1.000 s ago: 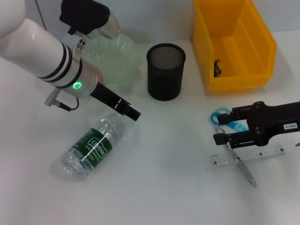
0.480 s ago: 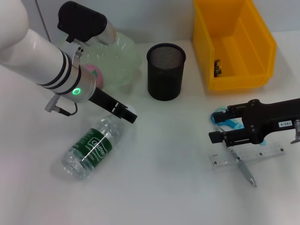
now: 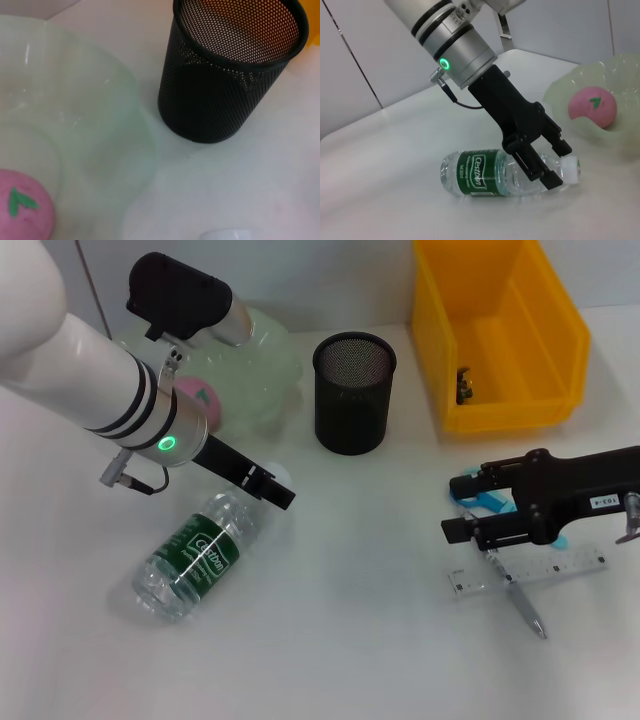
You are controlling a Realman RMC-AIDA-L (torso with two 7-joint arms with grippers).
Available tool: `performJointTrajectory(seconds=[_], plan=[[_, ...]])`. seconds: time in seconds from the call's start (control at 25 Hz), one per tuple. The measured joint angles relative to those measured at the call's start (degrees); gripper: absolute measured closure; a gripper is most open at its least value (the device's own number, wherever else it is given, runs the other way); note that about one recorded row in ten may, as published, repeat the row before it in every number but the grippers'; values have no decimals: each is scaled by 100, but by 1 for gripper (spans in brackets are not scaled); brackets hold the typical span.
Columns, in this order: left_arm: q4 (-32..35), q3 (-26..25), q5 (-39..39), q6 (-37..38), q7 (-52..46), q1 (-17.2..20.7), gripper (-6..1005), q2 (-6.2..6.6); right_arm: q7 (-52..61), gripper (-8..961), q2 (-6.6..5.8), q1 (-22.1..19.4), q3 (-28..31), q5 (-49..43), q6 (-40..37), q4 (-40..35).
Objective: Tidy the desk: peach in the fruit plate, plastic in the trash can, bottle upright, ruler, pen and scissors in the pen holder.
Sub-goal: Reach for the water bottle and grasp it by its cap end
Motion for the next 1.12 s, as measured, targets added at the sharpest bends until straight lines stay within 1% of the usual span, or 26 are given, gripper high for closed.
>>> performJointTrajectory(seconds=[0.64,0.68,0.84,1.12], plan=[[-2,79,-89,-74,7,58,324,-1,0,264,31,45,0,0,15,0],[-2,146,-97,-74,7,64,324,-1,0,264,31,45,0,0,15,0],[-2,195,-108,-94,7,79,489,-1,0,264,39,45,0,0,18,0],[1,220,-107,-153,7,141,502,-1,0,264,44,45,0,6,18,0]])
